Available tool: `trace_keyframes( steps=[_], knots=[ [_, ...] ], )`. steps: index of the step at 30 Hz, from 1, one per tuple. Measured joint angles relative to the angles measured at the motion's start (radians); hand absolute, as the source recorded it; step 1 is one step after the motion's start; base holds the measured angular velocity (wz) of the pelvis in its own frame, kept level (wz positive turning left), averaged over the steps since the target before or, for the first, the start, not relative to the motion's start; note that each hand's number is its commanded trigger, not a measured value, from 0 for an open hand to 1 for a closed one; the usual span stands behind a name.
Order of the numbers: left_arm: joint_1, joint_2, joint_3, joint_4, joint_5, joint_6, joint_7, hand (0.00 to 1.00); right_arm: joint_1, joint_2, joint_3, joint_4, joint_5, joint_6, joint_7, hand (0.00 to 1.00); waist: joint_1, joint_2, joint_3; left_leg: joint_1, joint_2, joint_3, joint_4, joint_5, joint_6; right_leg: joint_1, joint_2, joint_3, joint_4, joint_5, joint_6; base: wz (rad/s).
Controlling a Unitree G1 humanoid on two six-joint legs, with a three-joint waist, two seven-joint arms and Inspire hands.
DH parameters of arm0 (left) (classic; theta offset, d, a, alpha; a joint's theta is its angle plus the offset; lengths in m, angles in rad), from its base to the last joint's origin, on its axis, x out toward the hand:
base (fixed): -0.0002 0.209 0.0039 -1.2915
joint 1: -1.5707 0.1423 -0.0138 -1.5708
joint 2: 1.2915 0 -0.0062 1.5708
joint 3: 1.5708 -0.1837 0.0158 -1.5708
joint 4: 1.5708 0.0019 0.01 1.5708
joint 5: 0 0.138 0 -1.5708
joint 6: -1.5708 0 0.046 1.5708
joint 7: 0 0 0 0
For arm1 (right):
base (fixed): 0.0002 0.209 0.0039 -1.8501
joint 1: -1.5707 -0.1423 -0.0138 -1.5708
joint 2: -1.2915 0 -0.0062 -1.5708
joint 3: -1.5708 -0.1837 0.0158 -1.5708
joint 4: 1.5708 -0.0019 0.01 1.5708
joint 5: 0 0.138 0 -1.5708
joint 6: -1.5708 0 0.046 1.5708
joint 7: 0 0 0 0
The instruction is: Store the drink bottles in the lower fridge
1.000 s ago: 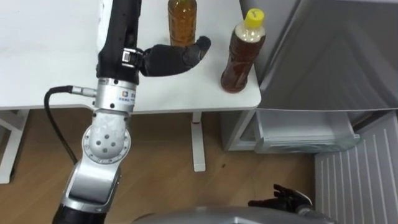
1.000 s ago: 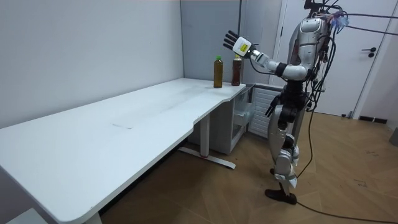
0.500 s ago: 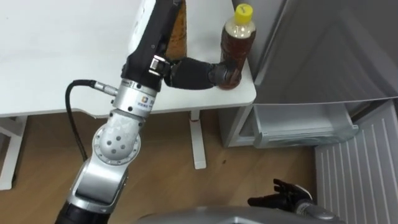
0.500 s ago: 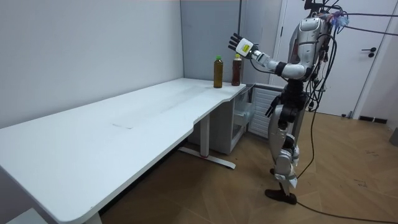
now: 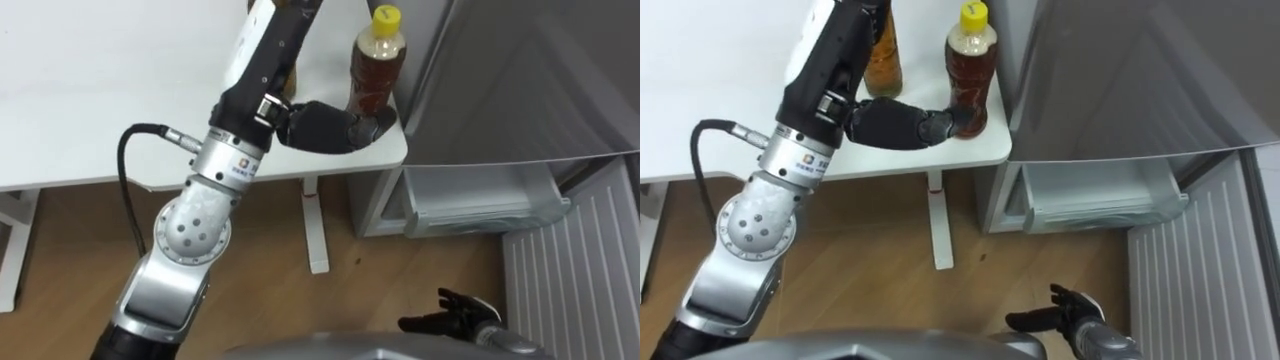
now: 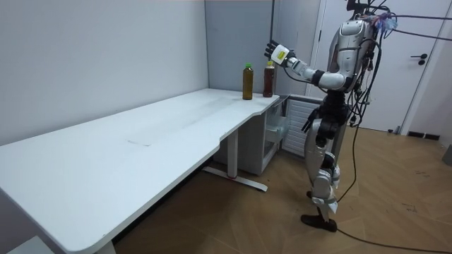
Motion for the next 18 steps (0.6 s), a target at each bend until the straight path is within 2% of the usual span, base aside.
trace_keyframes(
  steps=[8, 18],
  knots=[
    [0.000, 0.000, 0.000, 0.000, -0.023, 0.026, -0.071, 0.00, 0.001, 0.000, -0.002, 0.003, 0.009, 0.000, 0.000, 0.00, -0.004, 0.000, -0.0004, 0.010, 0.000, 0.004, -0.006, 0.000, 0.000, 0.000, 0.000, 0.001, 0.000, 0.000, 0.000, -0.01],
    [0.000, -0.002, -0.001, 0.073, -0.042, 0.060, -0.083, 0.00, 0.001, 0.001, -0.002, 0.002, 0.032, 0.014, 0.012, 0.00, -0.006, -0.002, 0.0015, 0.012, 0.001, 0.016, -0.006, 0.000, 0.000, 0.002, 0.000, 0.019, 0.001, 0.000, 0.000, -0.03]
  ],
)
